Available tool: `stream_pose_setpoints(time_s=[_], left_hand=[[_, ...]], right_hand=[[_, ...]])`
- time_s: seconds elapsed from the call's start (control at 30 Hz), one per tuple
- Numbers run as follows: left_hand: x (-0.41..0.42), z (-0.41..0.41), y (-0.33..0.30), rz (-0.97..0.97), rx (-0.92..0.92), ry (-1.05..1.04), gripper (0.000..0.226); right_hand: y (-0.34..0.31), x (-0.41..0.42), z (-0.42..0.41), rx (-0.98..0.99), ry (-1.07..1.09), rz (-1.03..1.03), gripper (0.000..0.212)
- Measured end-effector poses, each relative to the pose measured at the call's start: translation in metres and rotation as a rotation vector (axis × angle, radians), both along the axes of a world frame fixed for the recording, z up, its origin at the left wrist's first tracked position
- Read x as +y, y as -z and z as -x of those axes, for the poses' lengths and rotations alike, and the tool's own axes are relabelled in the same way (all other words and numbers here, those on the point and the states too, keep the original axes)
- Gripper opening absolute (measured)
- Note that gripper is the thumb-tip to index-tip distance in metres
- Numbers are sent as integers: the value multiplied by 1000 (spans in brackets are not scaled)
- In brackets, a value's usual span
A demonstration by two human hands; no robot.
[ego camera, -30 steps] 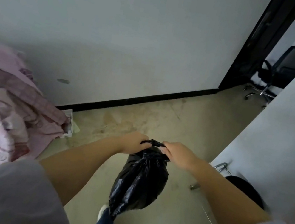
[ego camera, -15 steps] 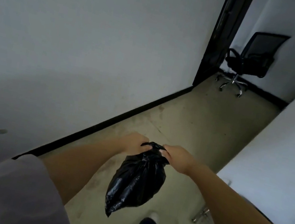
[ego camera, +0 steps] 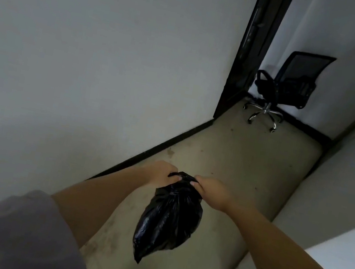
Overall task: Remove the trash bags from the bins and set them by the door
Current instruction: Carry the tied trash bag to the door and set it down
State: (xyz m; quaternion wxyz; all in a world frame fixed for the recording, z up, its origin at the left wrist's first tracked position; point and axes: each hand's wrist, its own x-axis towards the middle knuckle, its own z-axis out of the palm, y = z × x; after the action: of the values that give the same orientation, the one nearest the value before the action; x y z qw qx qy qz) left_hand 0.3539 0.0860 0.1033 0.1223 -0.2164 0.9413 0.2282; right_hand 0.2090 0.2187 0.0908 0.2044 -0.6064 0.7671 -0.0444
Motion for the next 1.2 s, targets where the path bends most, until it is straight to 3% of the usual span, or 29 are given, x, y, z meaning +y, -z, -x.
stream_pose_setpoints(time_s=[0.6, 1.2], left_hand=[[-267, 307, 10, -100, 12, 157, 35], [-404, 599, 43, -155, -88, -29, 40]], right_hand=[[16, -243, 283, -70, 225, 1, 30], [24, -397, 589, -137, 66, -87, 26]])
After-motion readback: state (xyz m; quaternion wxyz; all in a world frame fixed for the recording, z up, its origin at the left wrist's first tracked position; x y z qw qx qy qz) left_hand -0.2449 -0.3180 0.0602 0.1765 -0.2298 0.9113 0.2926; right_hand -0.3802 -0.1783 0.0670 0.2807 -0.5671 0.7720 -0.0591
